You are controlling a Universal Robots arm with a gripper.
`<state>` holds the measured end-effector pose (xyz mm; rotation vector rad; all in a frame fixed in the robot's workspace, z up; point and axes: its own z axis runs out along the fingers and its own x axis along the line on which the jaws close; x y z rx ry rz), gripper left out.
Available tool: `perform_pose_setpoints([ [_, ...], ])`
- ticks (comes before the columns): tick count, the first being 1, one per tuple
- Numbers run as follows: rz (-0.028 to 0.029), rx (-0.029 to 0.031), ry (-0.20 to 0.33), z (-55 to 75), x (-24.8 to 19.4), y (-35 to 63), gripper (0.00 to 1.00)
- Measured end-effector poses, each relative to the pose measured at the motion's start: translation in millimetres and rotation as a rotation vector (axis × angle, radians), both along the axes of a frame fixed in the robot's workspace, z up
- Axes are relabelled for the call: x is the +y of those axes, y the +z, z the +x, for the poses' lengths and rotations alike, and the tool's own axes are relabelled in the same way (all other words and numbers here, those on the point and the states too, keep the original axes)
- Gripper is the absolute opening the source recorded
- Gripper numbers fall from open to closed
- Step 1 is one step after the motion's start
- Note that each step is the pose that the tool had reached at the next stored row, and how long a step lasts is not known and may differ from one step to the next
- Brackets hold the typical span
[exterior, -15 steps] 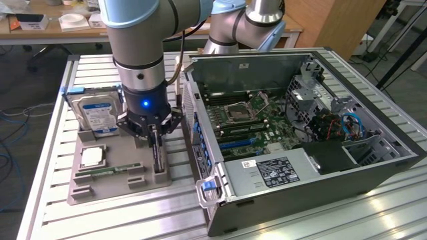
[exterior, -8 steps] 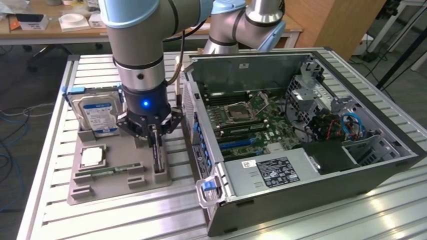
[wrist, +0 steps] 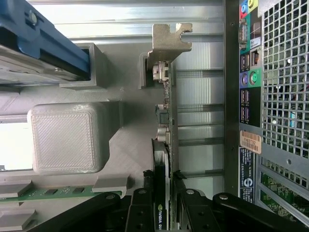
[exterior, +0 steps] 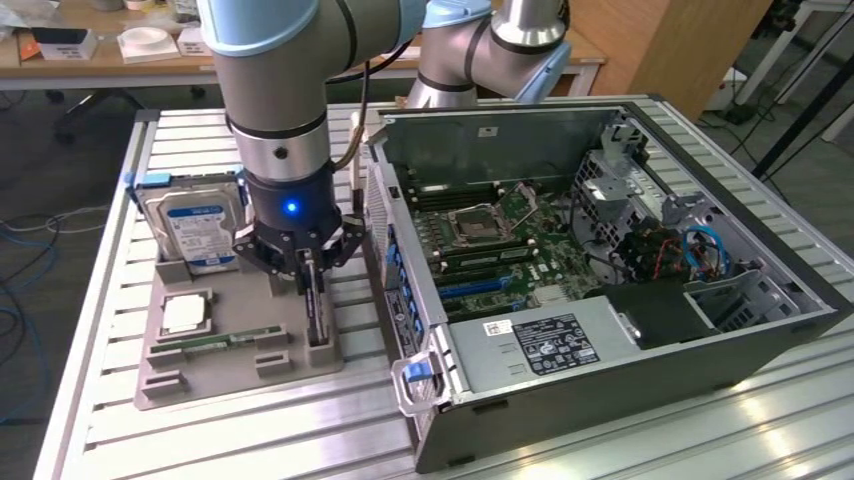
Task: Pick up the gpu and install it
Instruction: 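Pick up the gpu and move the gpu toward the slot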
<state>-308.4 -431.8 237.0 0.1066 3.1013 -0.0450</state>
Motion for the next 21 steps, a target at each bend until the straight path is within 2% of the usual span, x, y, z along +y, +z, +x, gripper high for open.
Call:
perform_pose_setpoints([
  [17, 0.0003, -0.0003, 0.000, 0.0, 0.0, 0.2, 0.26],
  [21, 0.0001, 0.0000, 0.000, 0.0, 0.0, 5.4, 0.26],
])
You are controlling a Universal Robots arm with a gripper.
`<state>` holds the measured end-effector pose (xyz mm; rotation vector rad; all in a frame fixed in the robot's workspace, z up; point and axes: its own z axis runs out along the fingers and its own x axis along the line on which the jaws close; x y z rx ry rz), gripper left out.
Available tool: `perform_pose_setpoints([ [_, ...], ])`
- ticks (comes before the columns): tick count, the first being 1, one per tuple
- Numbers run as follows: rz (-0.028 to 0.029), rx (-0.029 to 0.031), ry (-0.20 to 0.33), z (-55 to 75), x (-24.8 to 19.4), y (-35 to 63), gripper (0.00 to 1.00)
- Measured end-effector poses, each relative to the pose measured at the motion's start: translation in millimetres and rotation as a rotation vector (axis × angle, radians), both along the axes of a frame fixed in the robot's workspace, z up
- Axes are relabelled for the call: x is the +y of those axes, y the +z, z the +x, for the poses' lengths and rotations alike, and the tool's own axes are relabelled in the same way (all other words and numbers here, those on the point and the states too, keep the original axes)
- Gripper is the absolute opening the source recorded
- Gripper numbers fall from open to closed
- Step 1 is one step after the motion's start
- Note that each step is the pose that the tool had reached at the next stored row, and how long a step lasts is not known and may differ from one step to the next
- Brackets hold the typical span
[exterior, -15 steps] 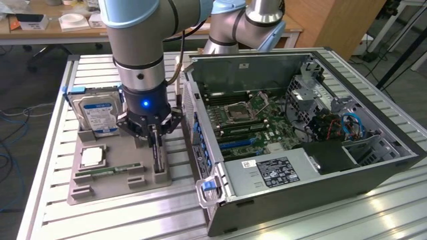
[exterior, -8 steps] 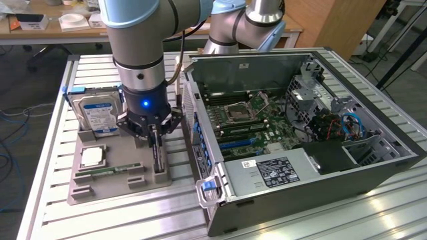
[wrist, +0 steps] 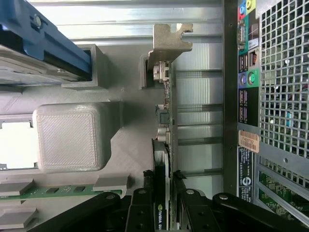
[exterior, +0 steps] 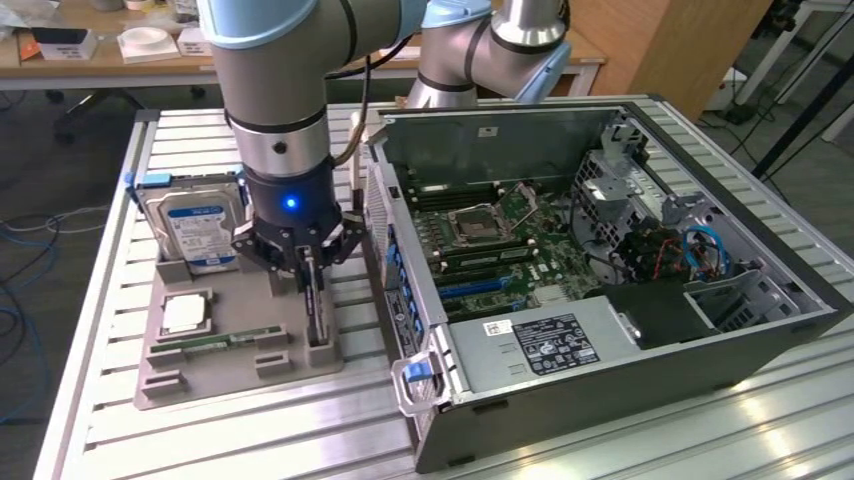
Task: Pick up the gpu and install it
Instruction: 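Pick up the gpu and move the gpu toward the slot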
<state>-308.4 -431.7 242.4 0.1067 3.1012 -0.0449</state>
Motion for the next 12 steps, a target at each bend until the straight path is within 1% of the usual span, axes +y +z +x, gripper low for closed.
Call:
perform_pose_setpoints([
  [6, 0.0000, 0.0000, 0.000, 0.0, 0.0, 13.3, 0.26],
  [12, 0.0000, 0.0000, 0.000, 0.0, 0.0, 30.6, 0.26],
])
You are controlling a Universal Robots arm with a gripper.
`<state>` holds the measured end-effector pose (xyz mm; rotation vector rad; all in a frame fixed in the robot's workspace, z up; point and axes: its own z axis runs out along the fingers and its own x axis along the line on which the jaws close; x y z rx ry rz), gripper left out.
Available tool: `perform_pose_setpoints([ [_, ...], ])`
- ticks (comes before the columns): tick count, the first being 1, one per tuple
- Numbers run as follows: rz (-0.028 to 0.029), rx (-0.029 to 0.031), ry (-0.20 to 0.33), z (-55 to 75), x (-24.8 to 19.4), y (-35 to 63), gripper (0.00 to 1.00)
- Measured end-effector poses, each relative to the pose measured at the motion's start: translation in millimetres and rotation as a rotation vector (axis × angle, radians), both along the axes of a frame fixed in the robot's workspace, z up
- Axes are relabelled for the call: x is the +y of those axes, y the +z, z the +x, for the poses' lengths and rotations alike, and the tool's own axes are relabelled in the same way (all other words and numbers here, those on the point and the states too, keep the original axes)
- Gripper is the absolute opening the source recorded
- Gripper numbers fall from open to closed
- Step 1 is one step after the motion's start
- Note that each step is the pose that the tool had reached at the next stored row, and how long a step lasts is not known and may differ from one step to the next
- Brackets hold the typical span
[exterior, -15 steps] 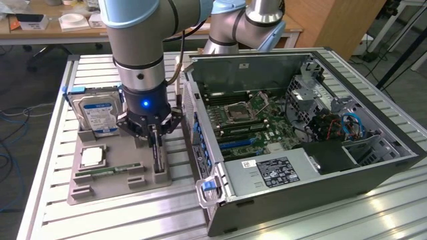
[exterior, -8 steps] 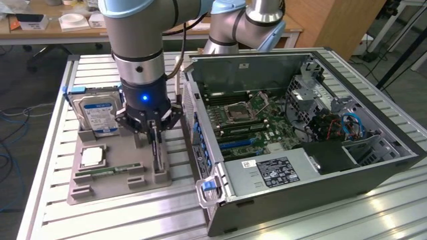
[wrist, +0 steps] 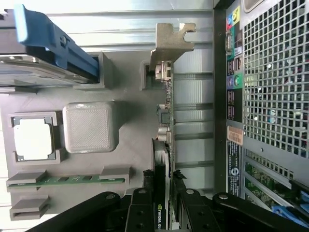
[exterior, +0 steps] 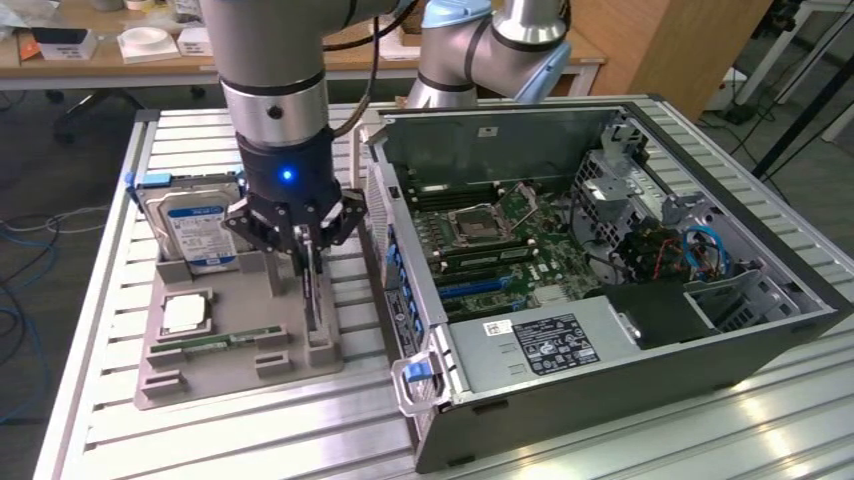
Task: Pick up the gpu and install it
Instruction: 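Pick up the gpu and move the gpu toward the slot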
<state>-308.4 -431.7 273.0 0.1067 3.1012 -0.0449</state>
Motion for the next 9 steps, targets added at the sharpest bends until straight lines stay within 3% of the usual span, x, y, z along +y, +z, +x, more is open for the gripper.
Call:
perform_pose_setpoints([
  [9, 0.0000, -0.0001, 0.000, 0.0, 0.0, 28.7, 0.26],
])
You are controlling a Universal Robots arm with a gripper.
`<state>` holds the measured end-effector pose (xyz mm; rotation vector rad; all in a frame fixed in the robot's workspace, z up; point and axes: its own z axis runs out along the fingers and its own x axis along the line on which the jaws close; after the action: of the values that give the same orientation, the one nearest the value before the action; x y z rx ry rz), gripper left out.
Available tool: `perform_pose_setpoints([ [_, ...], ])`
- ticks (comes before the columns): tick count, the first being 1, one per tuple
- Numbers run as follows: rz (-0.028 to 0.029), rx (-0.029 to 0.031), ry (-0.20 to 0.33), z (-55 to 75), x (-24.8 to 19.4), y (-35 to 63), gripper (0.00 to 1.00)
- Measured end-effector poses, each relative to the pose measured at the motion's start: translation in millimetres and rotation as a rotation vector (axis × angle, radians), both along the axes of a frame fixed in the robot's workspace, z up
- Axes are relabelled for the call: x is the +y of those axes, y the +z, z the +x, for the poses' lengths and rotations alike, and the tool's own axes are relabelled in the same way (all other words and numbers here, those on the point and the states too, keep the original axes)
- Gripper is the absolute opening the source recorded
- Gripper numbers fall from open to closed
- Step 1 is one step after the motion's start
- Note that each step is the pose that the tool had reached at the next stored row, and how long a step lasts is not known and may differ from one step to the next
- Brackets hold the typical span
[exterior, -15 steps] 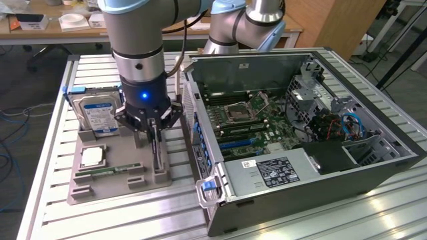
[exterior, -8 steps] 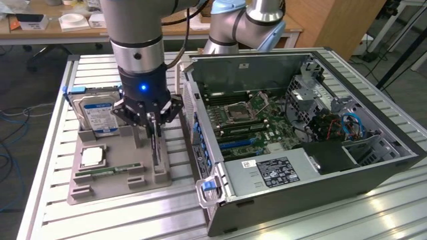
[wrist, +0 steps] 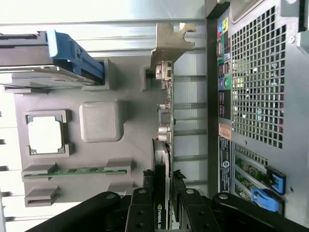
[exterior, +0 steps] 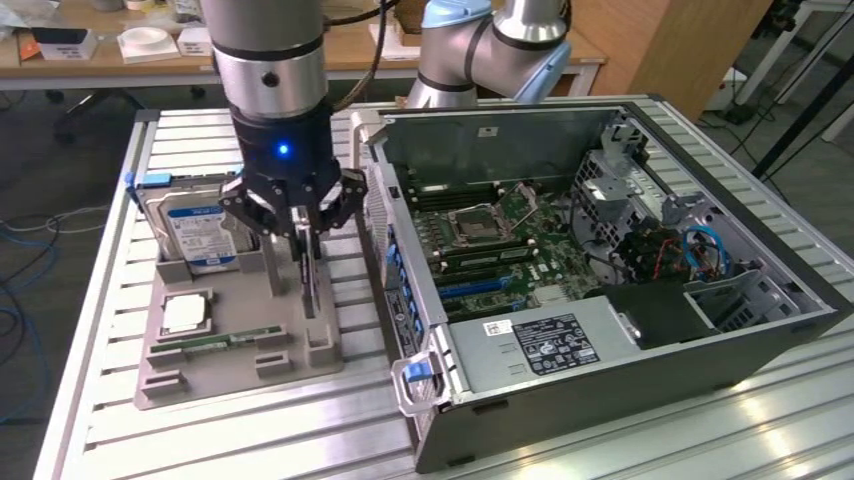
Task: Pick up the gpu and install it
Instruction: 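Pick up the gpu and move the gpu toward the slot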
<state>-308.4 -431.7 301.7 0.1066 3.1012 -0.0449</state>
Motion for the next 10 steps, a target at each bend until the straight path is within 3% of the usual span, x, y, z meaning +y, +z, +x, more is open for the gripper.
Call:
perform_pose_setpoints([
  [10, 0.0000, 0.0000, 0.000, 0.0, 0.0, 40.4, 0.26],
])
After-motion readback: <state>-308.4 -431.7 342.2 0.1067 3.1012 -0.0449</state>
